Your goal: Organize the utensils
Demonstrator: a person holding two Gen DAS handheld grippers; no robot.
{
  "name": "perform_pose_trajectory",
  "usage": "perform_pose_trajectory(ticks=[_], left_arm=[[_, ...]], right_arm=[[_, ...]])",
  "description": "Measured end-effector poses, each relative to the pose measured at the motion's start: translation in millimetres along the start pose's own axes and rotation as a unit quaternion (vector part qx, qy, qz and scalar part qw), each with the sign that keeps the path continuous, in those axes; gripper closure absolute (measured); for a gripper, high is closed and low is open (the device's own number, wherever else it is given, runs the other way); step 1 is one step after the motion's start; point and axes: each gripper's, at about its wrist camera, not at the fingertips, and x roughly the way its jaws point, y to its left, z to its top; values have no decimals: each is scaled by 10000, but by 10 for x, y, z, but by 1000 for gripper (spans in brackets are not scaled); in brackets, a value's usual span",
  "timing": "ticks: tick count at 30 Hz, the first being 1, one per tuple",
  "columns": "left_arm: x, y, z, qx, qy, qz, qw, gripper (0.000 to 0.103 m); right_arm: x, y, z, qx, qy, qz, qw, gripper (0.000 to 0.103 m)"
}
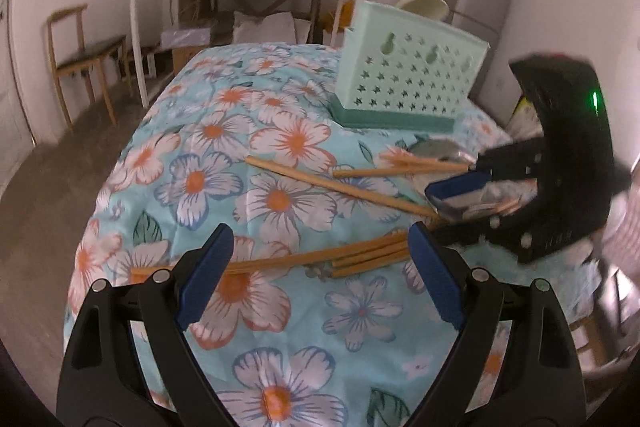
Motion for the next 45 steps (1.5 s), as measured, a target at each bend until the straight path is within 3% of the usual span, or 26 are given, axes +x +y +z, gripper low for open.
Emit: perform_pose_trajectory(ticks=[5,15,17,21,27,34,41,45], left_arm=[[79,-52,-5,126,83,49,9999,22],[115,-159,-25,455,168,357,9982,34],[108,-159,-23,418,174,366,9983,38],[56,-158,-21,390,133,393,9984,41],[-26,-191,-6,432,43,398,9983,41],[-78,-264,38,433,-30,375,9984,41],[-69,-355,74,472,-64,349,9983,41],[-58,-380,101,436,-138,360,9983,41]], right_arm=[[-63,-83,6,129,-76,119,9998,85],[-37,-33,-7,13,-146,-278,9995,84],[-24,5,-13,-6,-201,-481,9986,92],[-158,44,9,137,-589,-705,9957,98],[-575,-156,45,791,-1287,-449,9875,99],[-1116,-320,99,1251,-2156,-131,9684,100],[-1805,-474,302,1315,-3260,297,9357,100],[-2159,-580,515,1139,-3823,295,9165,100]])
